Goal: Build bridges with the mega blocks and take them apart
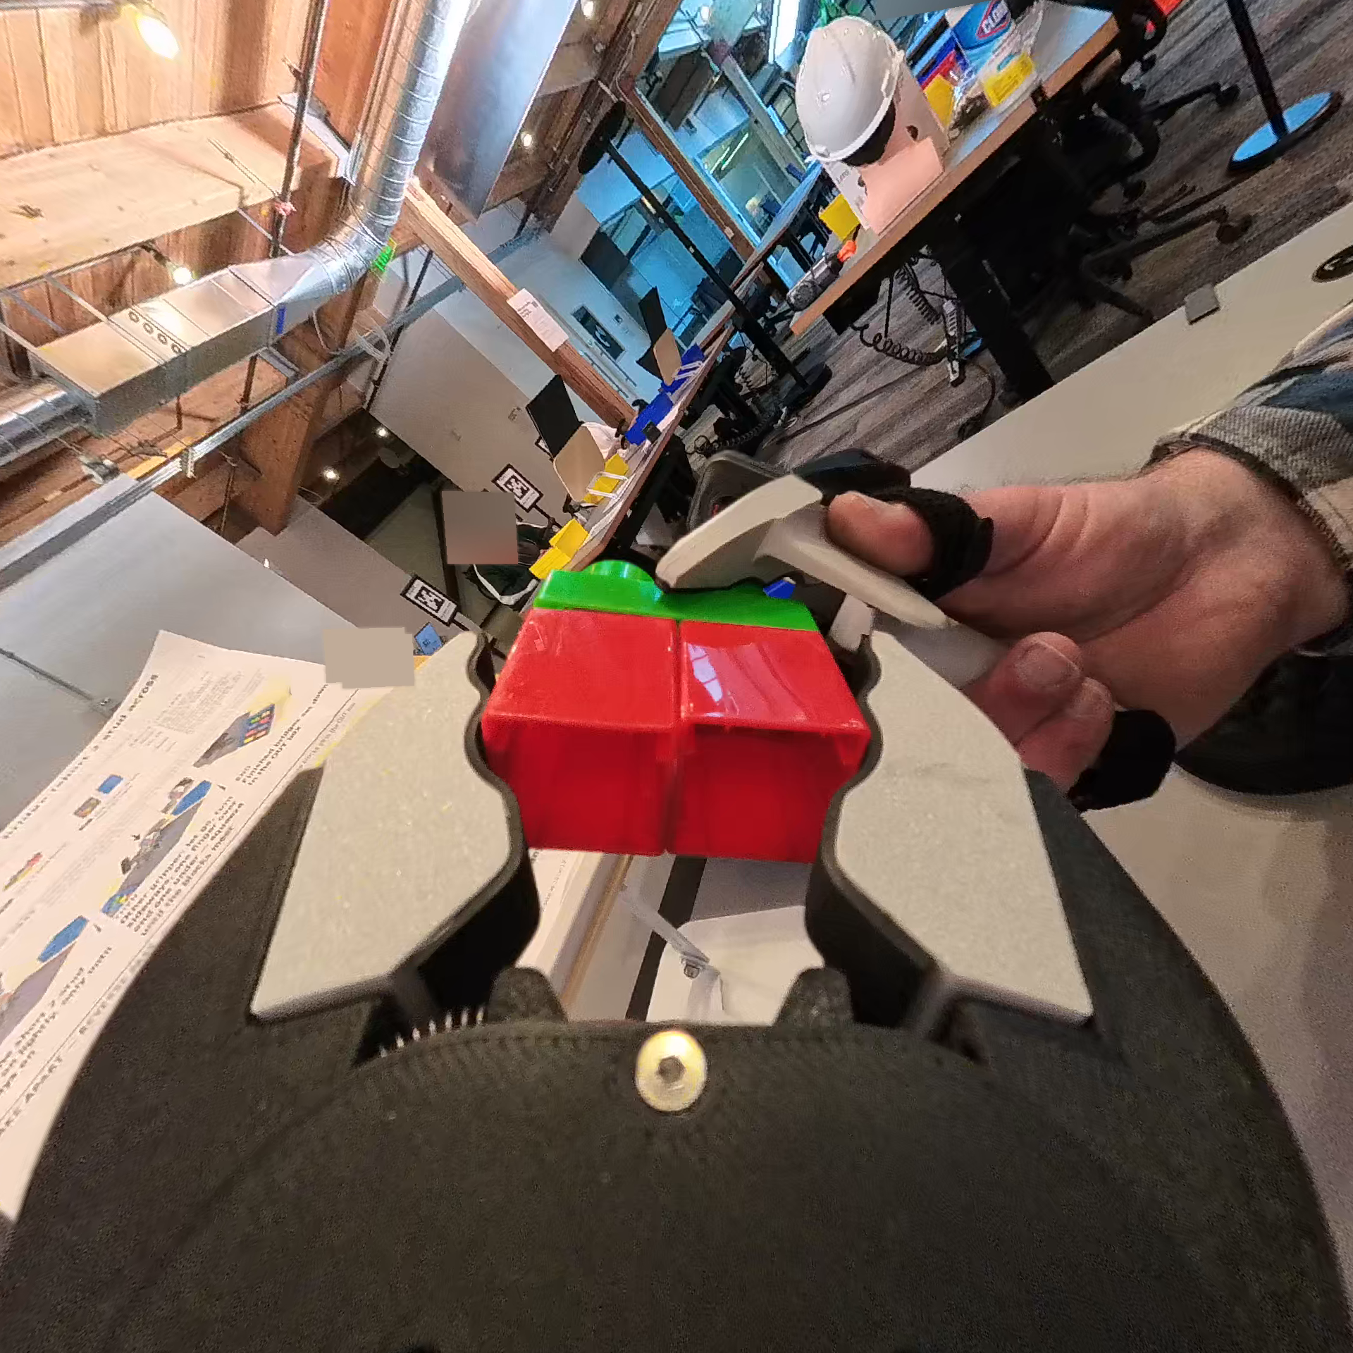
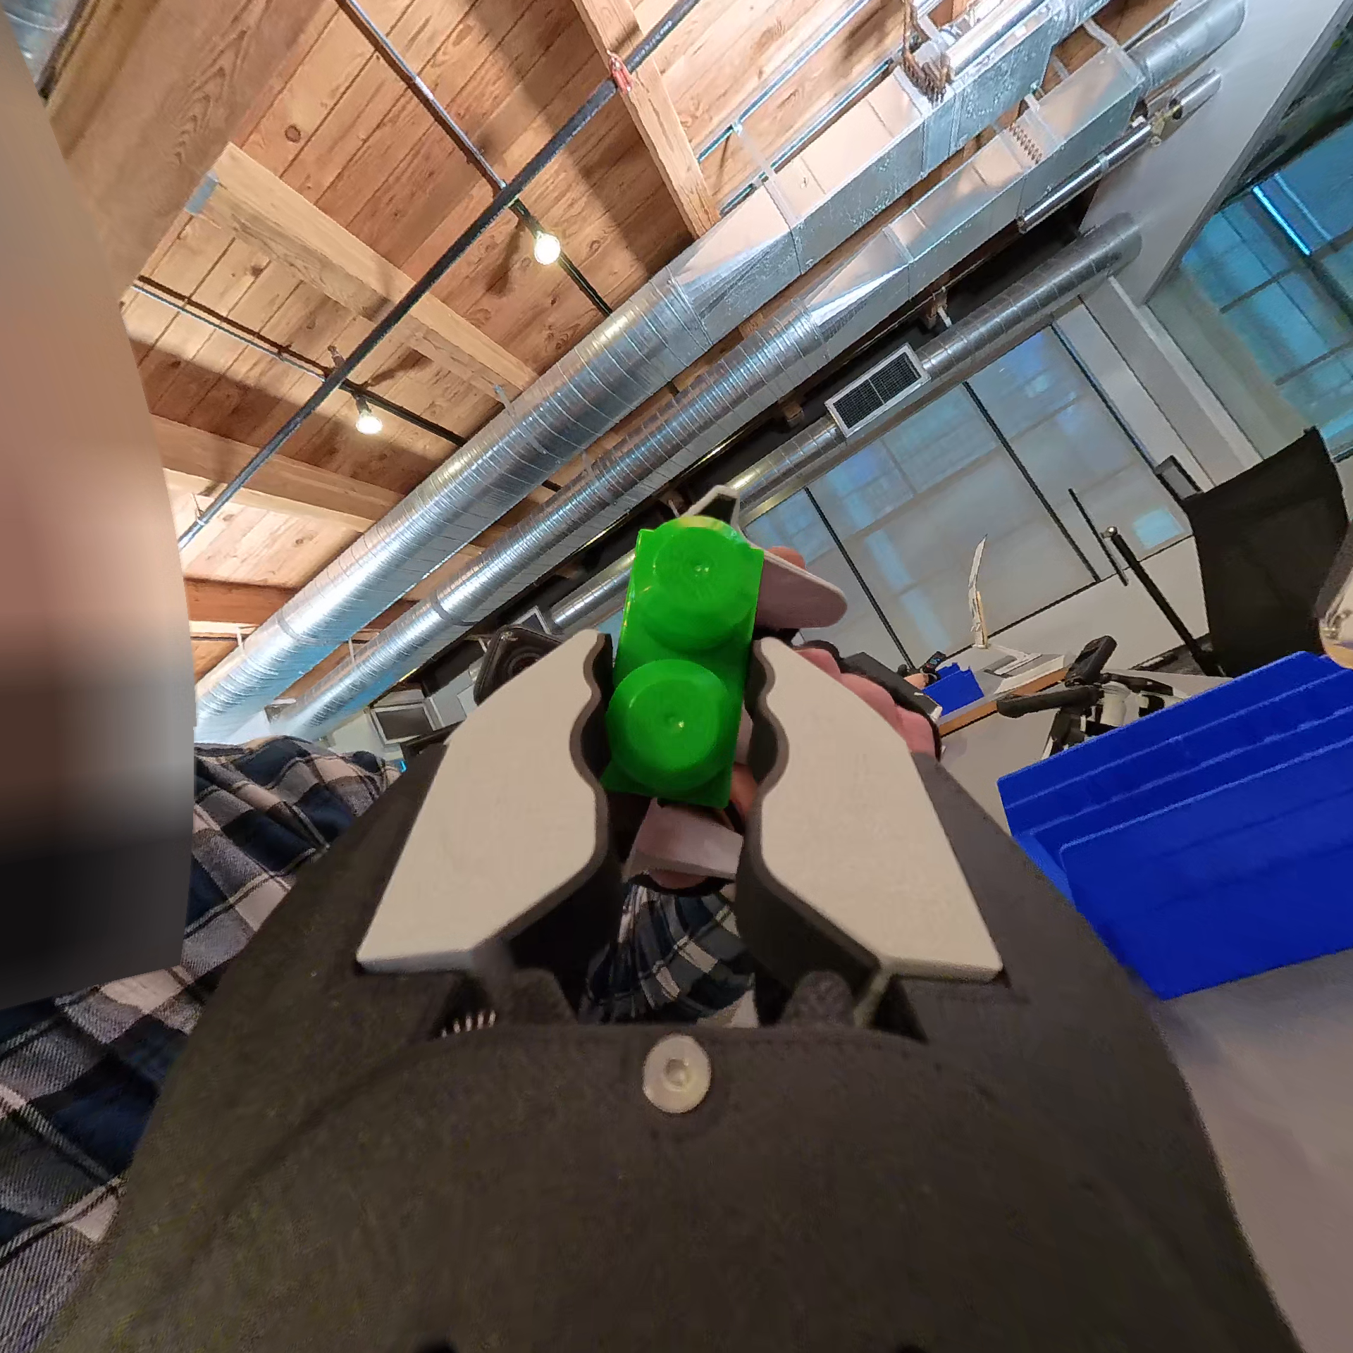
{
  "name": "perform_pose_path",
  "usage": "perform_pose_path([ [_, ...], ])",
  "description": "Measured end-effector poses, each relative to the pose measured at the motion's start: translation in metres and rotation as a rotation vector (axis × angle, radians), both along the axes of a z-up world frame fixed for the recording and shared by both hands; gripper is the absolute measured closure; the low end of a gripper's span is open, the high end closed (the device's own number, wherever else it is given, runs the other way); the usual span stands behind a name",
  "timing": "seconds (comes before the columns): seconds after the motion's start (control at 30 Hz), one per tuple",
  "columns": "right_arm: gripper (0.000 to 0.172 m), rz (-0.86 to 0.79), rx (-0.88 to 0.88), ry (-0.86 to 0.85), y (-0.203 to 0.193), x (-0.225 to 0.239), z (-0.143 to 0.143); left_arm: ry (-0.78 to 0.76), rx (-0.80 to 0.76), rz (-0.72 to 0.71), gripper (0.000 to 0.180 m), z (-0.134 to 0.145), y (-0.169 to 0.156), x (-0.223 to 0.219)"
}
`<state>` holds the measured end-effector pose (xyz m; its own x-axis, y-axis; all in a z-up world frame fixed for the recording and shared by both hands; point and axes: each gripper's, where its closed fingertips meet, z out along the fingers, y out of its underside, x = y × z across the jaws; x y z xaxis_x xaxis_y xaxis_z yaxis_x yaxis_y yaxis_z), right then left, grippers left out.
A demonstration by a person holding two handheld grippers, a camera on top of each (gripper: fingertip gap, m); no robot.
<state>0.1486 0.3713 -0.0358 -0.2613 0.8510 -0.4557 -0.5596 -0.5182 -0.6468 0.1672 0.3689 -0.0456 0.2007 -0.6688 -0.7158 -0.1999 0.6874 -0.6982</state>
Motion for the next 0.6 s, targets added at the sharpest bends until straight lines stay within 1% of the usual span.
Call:
perform_pose_path([
  [0.07, 0.136, -0.016, 0.007, -0.003, 0.0, 0.0, 0.001, 0.006, 0.005, 0.004, 0.09, 0.0, 0.0, 0.0],
  [0.17, 0.136, 0.0, -0.001, -0.002, -0.001, -0.001, 0.0, 0.017, 0.009, -0.005, 0.092, 0.001, -0.001, -0.001],
  [0.3, 0.136, 0.028, 0.014, -0.044, -0.001, -0.004, -0.001, 0.051, 0.017, -0.014, 0.093, 0.0, -0.004, -0.004],
  [0.33, 0.131, 0.048, 0.011, -0.033, -0.002, -0.002, 0.001, 0.054, 0.01, -0.032, 0.093, 0.0, -0.006, -0.005],
  [0.37, 0.134, 0.077, 0.011, -0.027, -0.003, -0.002, 0.003, 0.054, 0.002, -0.044, 0.093, 0.002, -0.008, -0.006],
  [0.4, 0.138, 0.088, 0.014, -0.048, -0.004, -0.003, 0.002, 0.064, 0.005, -0.053, 0.093, 0.001, -0.009, -0.007],
  [0.6, 0.134, 0.186, 0.027, -0.177, -0.012, -0.014, -0.005, 0.136, -0.003, -0.073, 0.093, -0.01, -0.013, -0.005],
])
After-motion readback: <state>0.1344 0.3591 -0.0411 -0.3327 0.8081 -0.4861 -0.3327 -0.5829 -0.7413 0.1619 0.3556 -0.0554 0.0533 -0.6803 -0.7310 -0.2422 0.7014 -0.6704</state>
